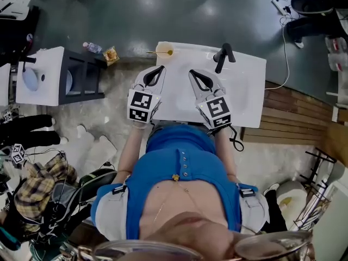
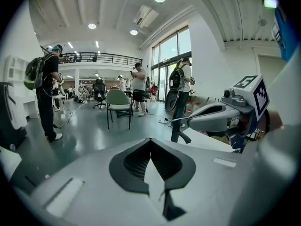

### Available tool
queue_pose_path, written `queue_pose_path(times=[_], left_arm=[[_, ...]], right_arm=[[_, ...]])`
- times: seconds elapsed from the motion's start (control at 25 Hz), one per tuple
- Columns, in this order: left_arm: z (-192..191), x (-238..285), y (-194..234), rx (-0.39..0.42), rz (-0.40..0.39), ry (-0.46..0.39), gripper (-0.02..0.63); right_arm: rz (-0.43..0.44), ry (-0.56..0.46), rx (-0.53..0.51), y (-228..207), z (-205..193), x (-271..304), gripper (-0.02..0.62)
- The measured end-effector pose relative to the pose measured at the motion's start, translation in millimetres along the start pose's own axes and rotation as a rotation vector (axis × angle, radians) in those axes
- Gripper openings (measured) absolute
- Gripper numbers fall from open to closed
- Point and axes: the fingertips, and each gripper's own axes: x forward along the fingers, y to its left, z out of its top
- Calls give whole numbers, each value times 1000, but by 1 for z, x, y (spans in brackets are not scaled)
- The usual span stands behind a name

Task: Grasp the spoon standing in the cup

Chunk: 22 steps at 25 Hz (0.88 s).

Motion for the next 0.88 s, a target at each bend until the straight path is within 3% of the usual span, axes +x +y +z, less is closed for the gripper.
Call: queue_pose_path(times=[0.88], left_arm=[[-54, 24, 64, 18, 9, 168, 6]], right_arm=[[-119, 58, 74, -18, -21, -13, 3]])
